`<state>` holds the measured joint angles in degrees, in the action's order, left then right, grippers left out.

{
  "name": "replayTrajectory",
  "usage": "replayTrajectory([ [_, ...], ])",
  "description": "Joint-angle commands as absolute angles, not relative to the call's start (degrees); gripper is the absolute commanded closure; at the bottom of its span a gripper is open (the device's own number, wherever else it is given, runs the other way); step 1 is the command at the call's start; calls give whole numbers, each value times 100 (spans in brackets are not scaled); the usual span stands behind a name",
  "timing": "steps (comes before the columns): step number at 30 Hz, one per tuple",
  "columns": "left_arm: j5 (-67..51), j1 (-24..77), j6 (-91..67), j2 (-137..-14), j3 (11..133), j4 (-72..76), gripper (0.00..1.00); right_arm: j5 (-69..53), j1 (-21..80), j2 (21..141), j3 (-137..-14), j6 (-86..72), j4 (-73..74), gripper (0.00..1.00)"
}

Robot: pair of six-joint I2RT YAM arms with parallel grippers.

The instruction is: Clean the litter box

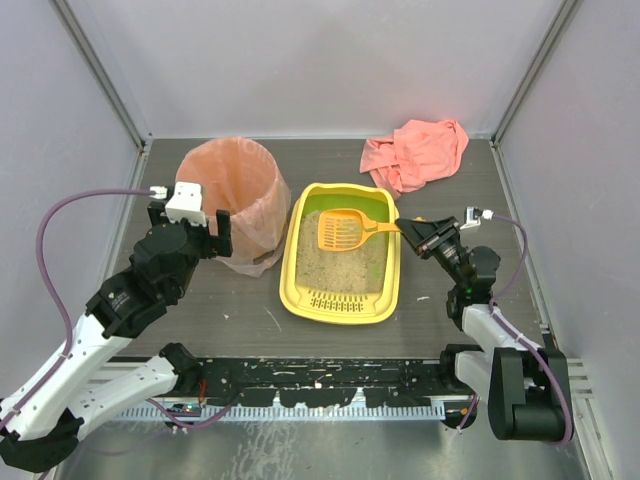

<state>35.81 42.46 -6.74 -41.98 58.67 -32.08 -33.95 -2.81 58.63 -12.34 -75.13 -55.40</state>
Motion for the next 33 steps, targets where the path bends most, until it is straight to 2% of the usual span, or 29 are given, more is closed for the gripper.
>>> replayTrajectory([
  [1,3720,4224,-666,-4183,5925,-3120,10,-3317,-613,5804,-1090,-7730,-6037,99],
  [4,3682,4223,-685,-4175,5889,-3120,10,-3646,-163,5933,-1414,-7374,-6060,99],
  [7,3710,4227,-673,-4184,5931,-3163,10,-3359,-486,5704,-1235,-7475,-5753,99],
  [10,3705,4223,-693,-4126,5883,-3139,10,-3600,-234,5735,-1482,-7226,-5598,99],
  [18,3701,4226,-734,-4027,5887,-3158,10,-3145,-255,5543,-1691,-7561,-5045,99],
  [26,4163,4222,-999,-3780,5919,-3383,10,-2166,422,5473,-3227,-7578,-3263,99],
  [33,4272,4222,-1267,-3351,5768,-3762,10,-1106,1770,6617,-4933,-7074,-2883,99],
])
